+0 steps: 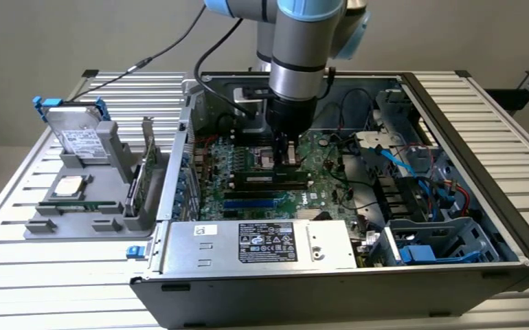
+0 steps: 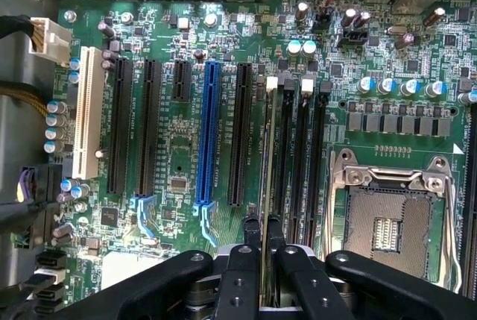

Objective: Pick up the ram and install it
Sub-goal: 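Insert the ram into the slot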

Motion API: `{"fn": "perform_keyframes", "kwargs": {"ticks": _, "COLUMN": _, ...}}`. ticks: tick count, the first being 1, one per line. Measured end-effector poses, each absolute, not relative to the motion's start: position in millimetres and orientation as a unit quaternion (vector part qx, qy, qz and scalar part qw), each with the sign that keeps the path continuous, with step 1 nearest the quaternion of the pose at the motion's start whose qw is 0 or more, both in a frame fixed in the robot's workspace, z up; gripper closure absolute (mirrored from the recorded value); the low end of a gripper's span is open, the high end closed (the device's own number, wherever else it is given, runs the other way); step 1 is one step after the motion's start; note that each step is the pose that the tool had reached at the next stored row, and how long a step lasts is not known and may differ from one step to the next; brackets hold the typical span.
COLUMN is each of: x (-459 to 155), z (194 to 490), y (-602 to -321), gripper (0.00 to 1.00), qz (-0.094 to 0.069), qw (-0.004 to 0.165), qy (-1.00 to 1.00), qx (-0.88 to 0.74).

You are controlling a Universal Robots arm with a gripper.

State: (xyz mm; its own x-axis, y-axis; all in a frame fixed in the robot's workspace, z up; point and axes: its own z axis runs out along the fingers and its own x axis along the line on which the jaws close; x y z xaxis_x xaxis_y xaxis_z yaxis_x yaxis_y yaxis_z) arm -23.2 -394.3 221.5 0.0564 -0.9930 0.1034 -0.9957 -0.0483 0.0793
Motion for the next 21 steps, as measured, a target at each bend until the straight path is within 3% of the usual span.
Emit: {"fn": "perform_keyframes", "kwargs": {"ticks": 21, "x": -23.1, "z": 217.9, "y": -392.5, "gripper": 0.86, "qz": 0.011, "qw": 0.065, "qy": -0.687, "qx": 0.724}}
